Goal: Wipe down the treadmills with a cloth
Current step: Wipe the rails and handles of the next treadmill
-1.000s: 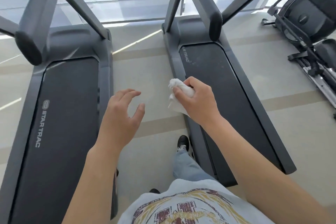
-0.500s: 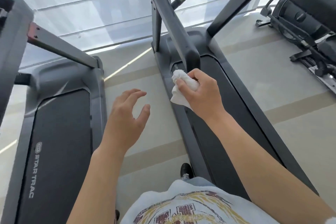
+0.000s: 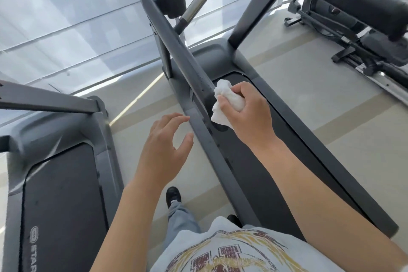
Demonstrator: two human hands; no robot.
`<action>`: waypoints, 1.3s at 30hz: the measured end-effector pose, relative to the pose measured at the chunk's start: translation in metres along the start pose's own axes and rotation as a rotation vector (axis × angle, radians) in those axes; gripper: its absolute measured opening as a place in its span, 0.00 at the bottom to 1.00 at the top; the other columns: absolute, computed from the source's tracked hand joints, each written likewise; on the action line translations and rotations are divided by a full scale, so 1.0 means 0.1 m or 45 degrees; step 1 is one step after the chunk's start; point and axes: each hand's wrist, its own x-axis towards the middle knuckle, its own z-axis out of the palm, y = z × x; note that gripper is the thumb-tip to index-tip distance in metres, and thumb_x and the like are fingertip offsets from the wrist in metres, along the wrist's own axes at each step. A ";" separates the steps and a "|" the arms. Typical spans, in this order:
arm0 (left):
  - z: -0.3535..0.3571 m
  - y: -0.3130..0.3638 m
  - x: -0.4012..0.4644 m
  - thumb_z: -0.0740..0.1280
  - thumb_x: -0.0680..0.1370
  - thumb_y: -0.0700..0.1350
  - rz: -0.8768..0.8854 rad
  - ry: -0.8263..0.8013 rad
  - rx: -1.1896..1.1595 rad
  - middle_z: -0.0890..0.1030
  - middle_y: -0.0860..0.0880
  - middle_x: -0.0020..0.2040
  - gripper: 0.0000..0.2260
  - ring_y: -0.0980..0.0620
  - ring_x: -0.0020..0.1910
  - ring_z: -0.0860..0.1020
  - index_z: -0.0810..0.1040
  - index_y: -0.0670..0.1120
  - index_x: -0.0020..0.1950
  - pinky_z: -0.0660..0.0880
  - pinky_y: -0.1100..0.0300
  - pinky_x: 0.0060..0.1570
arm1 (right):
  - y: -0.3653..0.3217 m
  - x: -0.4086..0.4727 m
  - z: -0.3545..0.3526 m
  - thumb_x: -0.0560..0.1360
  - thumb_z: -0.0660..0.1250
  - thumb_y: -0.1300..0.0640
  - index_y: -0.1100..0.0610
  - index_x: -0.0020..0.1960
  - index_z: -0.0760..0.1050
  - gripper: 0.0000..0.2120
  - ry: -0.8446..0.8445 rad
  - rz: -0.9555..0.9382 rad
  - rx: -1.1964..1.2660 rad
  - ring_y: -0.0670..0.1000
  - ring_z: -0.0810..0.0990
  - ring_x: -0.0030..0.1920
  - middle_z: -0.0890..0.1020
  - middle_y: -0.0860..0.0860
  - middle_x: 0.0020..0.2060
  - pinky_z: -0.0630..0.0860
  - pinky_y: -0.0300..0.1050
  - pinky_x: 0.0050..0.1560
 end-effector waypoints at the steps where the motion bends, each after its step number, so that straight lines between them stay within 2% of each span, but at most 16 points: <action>1: 0.00 -0.03 0.11 0.68 0.82 0.49 0.021 -0.007 -0.003 0.76 0.58 0.69 0.16 0.58 0.69 0.71 0.78 0.51 0.71 0.60 0.77 0.62 | 0.03 0.05 0.04 0.79 0.71 0.43 0.51 0.52 0.76 0.12 0.007 0.004 -0.024 0.44 0.80 0.43 0.81 0.43 0.43 0.76 0.40 0.42; 6: -0.06 -0.27 0.74 0.68 0.82 0.48 0.140 -0.073 -0.030 0.76 0.58 0.70 0.16 0.59 0.70 0.70 0.78 0.52 0.71 0.57 0.80 0.64 | 0.11 0.30 0.39 0.79 0.70 0.43 0.50 0.52 0.73 0.12 -0.025 0.053 -0.200 0.42 0.78 0.42 0.77 0.41 0.45 0.69 0.38 0.39; 10: -0.17 -0.54 1.29 0.69 0.82 0.47 0.237 -0.101 -0.065 0.76 0.58 0.69 0.16 0.62 0.68 0.70 0.78 0.52 0.70 0.57 0.81 0.63 | 0.11 0.51 0.72 0.79 0.69 0.43 0.49 0.48 0.70 0.12 -0.002 0.100 -0.361 0.47 0.75 0.38 0.76 0.43 0.42 0.66 0.37 0.36; 14: -0.27 -0.88 1.83 0.69 0.82 0.45 0.329 -0.139 -0.106 0.76 0.59 0.68 0.15 0.57 0.68 0.72 0.79 0.51 0.69 0.58 0.79 0.64 | 0.01 0.81 0.93 0.79 0.68 0.45 0.52 0.48 0.72 0.11 0.075 0.085 -0.661 0.53 0.76 0.37 0.77 0.46 0.40 0.69 0.46 0.36; 16: -0.32 -1.05 2.08 0.69 0.82 0.45 0.362 -0.168 -0.123 0.77 0.58 0.67 0.15 0.55 0.69 0.73 0.79 0.51 0.69 0.60 0.75 0.65 | -0.05 0.98 1.04 0.79 0.67 0.44 0.52 0.47 0.70 0.12 0.072 0.124 -0.763 0.55 0.76 0.36 0.77 0.47 0.39 0.72 0.47 0.35; 19: -0.40 -1.22 2.39 0.69 0.82 0.44 0.425 -0.217 -0.165 0.77 0.57 0.67 0.15 0.52 0.68 0.74 0.79 0.50 0.69 0.67 0.62 0.69 | -0.14 1.22 1.28 0.80 0.65 0.44 0.53 0.46 0.69 0.13 0.093 0.112 -0.870 0.57 0.77 0.33 0.76 0.48 0.39 0.74 0.48 0.33; 20: -0.42 -1.27 2.47 0.69 0.82 0.44 0.447 -0.228 -0.180 0.77 0.56 0.67 0.15 0.52 0.68 0.74 0.79 0.50 0.69 0.68 0.61 0.69 | -0.16 1.31 1.37 0.80 0.64 0.44 0.54 0.47 0.70 0.14 0.101 0.092 -0.892 0.58 0.77 0.33 0.76 0.48 0.39 0.73 0.48 0.33; 23: -0.44 -1.39 2.66 0.69 0.82 0.44 0.463 -0.267 -0.209 0.78 0.55 0.67 0.15 0.52 0.67 0.74 0.79 0.50 0.69 0.62 0.72 0.67 | -0.20 1.64 1.62 0.80 0.64 0.45 0.56 0.48 0.72 0.14 0.102 0.046 -0.932 0.57 0.76 0.33 0.76 0.48 0.39 0.71 0.47 0.32; 26: -0.39 -1.46 2.73 0.69 0.82 0.43 0.463 -0.309 -0.224 0.77 0.55 0.68 0.15 0.53 0.65 0.75 0.79 0.49 0.69 0.62 0.74 0.64 | -0.21 1.93 1.79 0.79 0.65 0.45 0.56 0.47 0.72 0.14 0.114 0.034 -0.907 0.57 0.76 0.33 0.74 0.48 0.37 0.70 0.47 0.32; 30: -0.29 -1.45 2.75 0.69 0.81 0.43 0.476 -0.331 -0.232 0.76 0.55 0.69 0.16 0.55 0.64 0.74 0.79 0.49 0.70 0.60 0.77 0.63 | -0.17 2.08 1.89 0.79 0.65 0.45 0.56 0.46 0.71 0.14 0.098 0.010 -0.868 0.57 0.75 0.34 0.76 0.50 0.38 0.72 0.48 0.33; 32: -0.26 -1.42 2.76 0.69 0.82 0.43 0.491 -0.334 -0.205 0.76 0.55 0.69 0.16 0.54 0.66 0.74 0.79 0.49 0.70 0.61 0.73 0.65 | -0.16 2.09 1.88 0.79 0.65 0.45 0.54 0.45 0.68 0.14 0.096 0.014 -0.827 0.57 0.74 0.33 0.76 0.49 0.38 0.69 0.47 0.33; 36: -0.28 -1.27 2.80 0.71 0.80 0.41 0.539 -0.304 -0.124 0.77 0.55 0.67 0.12 0.49 0.66 0.75 0.81 0.48 0.64 0.71 0.55 0.68 | -0.14 2.06 1.81 0.80 0.65 0.44 0.51 0.45 0.65 0.14 0.056 0.002 -0.768 0.57 0.78 0.36 0.77 0.48 0.39 0.70 0.48 0.35; 37: -0.30 -1.25 2.81 0.71 0.80 0.40 0.557 -0.279 -0.111 0.77 0.55 0.66 0.10 0.48 0.65 0.76 0.82 0.48 0.61 0.72 0.54 0.67 | -0.15 2.05 1.80 0.81 0.64 0.44 0.52 0.47 0.66 0.13 0.015 -0.010 -0.770 0.57 0.78 0.37 0.77 0.48 0.40 0.69 0.48 0.36; 39: -0.30 -1.18 2.82 0.71 0.79 0.40 0.621 -0.251 -0.080 0.79 0.55 0.64 0.06 0.48 0.64 0.77 0.83 0.48 0.55 0.71 0.59 0.66 | -0.14 1.93 1.71 0.82 0.62 0.43 0.53 0.51 0.70 0.13 -0.015 -0.031 -0.807 0.56 0.78 0.38 0.77 0.47 0.42 0.67 0.47 0.36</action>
